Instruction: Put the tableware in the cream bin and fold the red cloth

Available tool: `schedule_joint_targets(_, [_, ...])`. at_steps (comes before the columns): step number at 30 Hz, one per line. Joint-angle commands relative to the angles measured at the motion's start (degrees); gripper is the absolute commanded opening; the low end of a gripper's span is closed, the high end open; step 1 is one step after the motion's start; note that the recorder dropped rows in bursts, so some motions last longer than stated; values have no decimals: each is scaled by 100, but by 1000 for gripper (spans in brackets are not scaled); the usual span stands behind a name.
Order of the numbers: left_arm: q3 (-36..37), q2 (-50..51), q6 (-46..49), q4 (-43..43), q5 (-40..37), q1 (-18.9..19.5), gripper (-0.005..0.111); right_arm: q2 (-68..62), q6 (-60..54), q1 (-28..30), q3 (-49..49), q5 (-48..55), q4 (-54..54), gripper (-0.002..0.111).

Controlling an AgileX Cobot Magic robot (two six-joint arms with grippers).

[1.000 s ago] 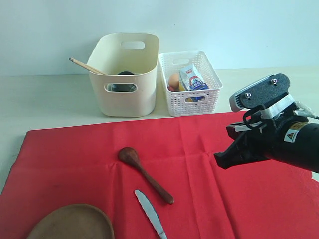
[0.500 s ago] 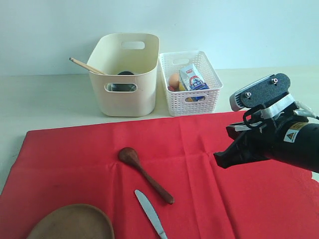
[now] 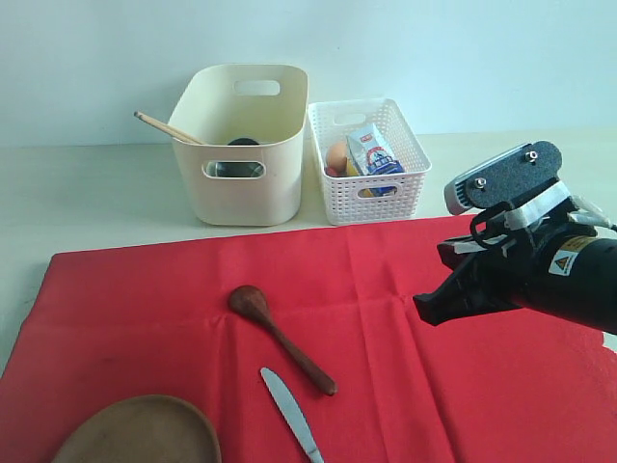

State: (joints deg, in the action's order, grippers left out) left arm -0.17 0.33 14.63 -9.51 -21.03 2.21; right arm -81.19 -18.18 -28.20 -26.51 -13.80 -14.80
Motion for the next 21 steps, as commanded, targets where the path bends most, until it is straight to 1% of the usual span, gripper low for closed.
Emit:
schedule_joint_targets(1, [17, -33, 1, 19, 47, -9, 0, 49, 36, 16, 40, -91, 20, 0])
schedule_joint_targets(21, [17, -33, 1, 19, 47, -9, 0, 49, 48, 16, 39, -70, -16, 0])
